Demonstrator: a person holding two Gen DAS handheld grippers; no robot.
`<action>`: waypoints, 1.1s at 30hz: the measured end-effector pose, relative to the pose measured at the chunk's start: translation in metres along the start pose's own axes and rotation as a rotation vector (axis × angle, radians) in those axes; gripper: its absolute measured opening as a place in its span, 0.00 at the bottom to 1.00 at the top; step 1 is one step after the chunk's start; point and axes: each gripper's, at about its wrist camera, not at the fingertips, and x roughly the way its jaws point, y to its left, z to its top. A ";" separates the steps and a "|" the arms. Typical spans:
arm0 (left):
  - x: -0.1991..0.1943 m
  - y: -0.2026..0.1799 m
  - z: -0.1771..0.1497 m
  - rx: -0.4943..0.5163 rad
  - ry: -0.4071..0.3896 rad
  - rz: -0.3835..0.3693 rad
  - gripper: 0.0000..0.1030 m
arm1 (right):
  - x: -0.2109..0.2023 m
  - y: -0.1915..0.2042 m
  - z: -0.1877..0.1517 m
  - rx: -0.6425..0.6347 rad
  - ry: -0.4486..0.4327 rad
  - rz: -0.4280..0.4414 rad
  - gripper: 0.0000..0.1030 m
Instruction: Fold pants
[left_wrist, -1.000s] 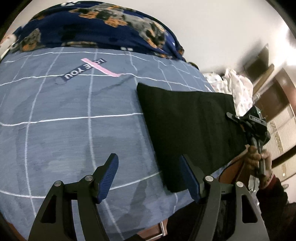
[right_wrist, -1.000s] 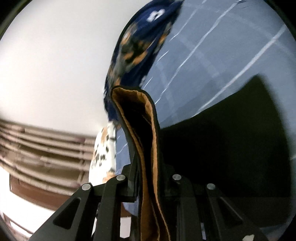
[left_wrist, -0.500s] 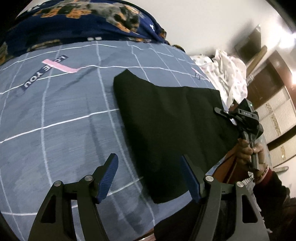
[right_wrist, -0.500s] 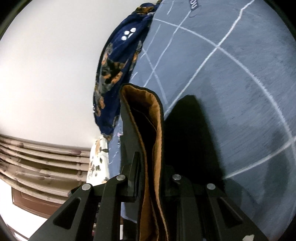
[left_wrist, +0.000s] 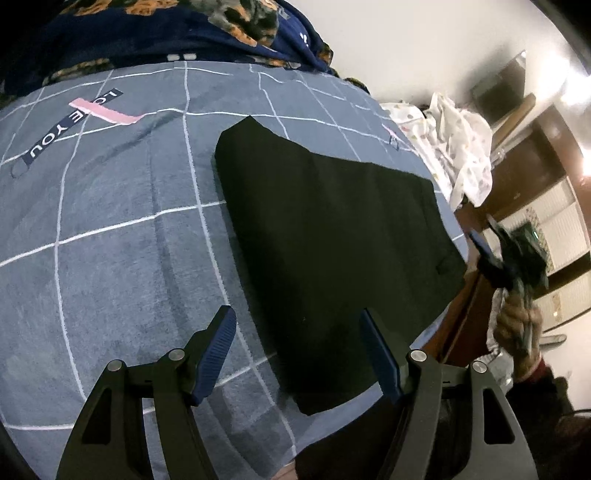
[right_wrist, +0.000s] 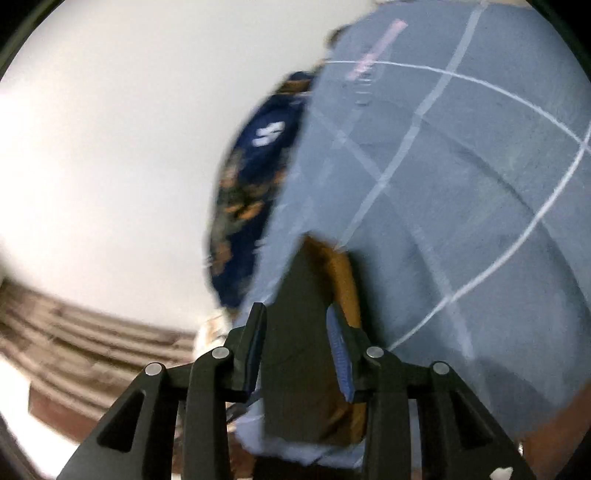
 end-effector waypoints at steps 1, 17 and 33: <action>-0.001 0.000 0.000 -0.006 -0.002 -0.006 0.67 | 0.000 0.006 -0.012 -0.013 0.032 0.000 0.33; -0.005 0.008 -0.005 -0.048 -0.012 -0.024 0.68 | 0.017 -0.047 -0.046 0.230 0.058 -0.016 0.42; 0.007 0.005 -0.003 -0.047 0.027 -0.016 0.71 | 0.008 -0.038 -0.067 0.169 0.059 -0.149 0.13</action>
